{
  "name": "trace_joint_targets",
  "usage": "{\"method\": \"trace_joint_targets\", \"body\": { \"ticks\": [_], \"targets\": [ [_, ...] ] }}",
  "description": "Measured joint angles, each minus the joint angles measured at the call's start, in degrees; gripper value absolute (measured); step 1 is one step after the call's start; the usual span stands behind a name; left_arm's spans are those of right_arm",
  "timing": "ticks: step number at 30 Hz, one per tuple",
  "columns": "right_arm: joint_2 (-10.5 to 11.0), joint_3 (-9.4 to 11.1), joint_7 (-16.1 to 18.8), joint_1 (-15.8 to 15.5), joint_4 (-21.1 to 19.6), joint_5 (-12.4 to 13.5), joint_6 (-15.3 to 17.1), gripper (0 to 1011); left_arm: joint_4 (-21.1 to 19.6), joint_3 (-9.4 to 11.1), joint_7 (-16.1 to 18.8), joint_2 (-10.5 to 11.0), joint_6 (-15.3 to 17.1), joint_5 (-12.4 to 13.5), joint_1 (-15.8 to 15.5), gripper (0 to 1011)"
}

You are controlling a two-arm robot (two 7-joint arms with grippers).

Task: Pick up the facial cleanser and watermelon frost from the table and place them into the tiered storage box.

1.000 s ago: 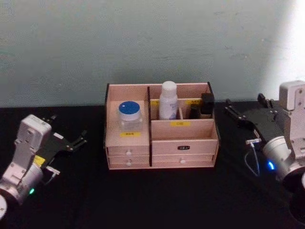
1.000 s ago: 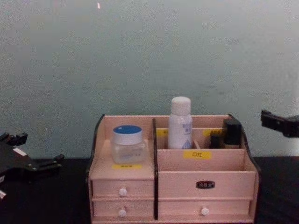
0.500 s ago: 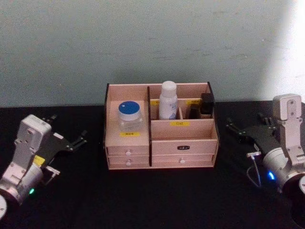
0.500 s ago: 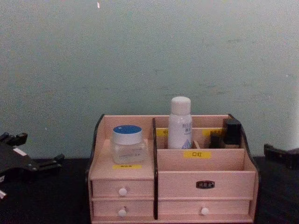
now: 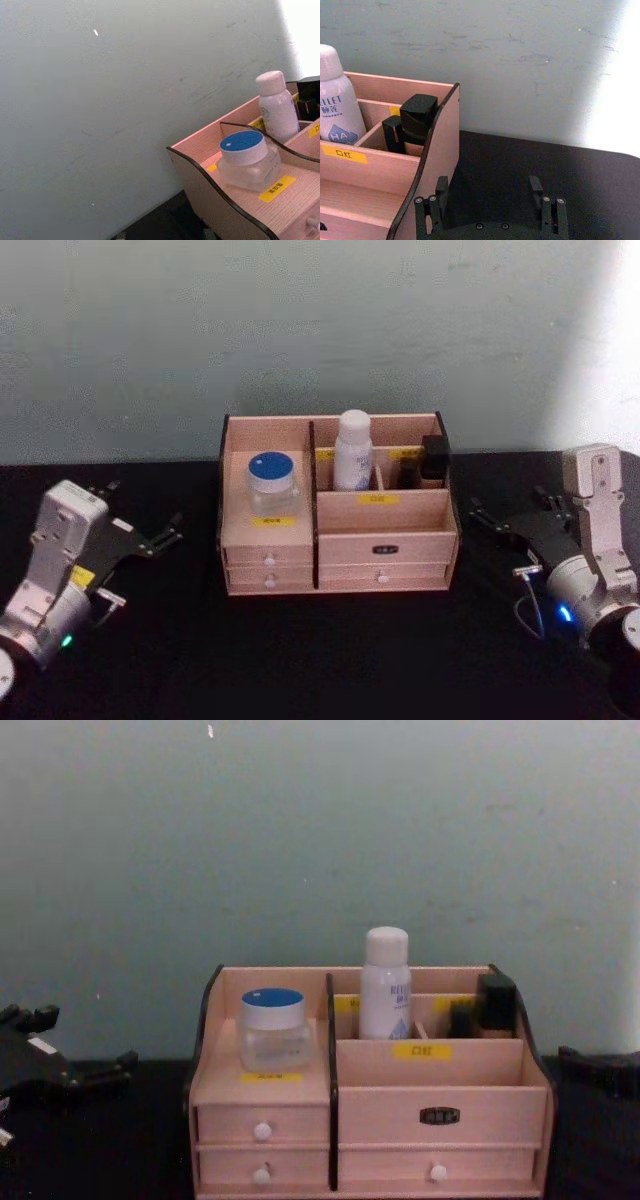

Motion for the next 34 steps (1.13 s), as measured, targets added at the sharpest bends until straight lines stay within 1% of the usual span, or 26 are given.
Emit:
{"method": "trace_joint_targets", "body": {
  "ticks": [34],
  "targets": [
    [0.2,-0.1,-0.1,0.0,-0.3,0.3,-0.3,1002,0.0,0.0,0.0,0.0,0.0,0.0,0.0,1001]
  ]
}}
